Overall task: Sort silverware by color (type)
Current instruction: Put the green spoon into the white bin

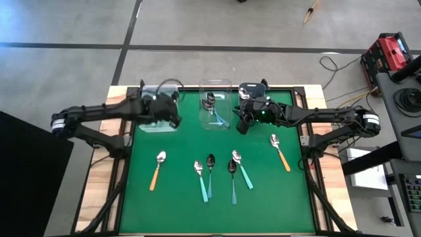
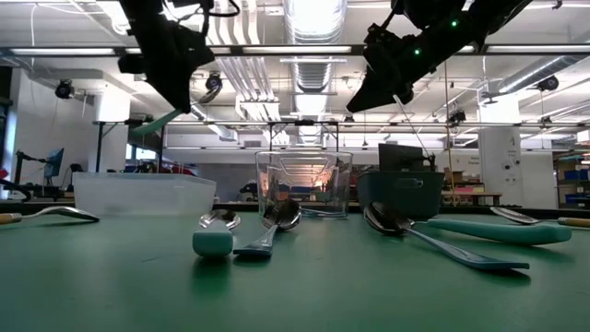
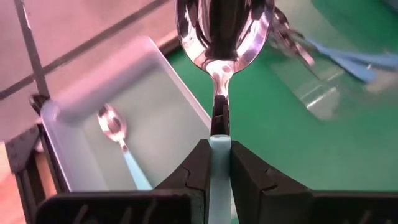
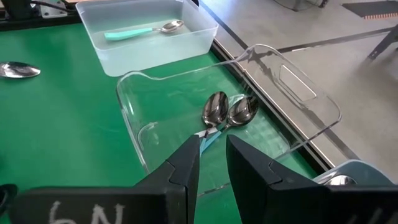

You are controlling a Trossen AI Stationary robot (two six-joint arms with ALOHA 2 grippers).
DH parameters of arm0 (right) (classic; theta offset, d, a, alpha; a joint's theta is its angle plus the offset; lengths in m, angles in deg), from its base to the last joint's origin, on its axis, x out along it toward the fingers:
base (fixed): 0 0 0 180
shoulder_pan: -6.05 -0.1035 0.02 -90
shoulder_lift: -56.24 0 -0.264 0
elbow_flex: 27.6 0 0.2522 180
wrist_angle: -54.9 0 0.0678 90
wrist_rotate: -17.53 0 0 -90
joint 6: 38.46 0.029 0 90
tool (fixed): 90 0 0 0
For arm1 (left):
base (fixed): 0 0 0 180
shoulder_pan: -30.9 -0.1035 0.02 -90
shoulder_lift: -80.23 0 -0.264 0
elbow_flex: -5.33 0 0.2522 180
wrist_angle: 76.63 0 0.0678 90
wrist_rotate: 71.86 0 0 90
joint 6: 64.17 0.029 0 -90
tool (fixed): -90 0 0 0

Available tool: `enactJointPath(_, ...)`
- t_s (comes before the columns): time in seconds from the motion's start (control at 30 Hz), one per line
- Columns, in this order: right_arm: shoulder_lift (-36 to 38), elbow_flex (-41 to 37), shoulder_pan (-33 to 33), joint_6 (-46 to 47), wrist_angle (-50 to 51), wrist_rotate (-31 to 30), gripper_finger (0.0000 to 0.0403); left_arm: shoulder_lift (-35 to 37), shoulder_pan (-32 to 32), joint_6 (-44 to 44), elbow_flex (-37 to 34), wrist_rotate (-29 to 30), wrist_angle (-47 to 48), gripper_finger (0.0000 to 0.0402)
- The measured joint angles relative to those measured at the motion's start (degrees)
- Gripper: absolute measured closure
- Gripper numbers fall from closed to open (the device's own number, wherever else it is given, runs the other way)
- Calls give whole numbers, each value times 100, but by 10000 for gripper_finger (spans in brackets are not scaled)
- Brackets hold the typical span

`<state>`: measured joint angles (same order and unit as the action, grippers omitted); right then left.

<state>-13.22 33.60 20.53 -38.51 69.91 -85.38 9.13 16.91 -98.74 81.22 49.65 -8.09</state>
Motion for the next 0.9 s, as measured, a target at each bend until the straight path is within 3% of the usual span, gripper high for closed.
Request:
enactJointPath(0.2, 0, 0, 0, 74, 56, 0, 332, -54, -1056, 967, 0, -496, -535, 380)
enactJointPath(0.4, 0, 0, 0, 102, 66, -2, 332, -258, -1739, 1461, -3, -551, -586, 380)
enactJointPath(0.9, 0, 0, 2, 161, 64, -15, 332, -257, -2774, 1656, -760, -1110, -1202, 380)
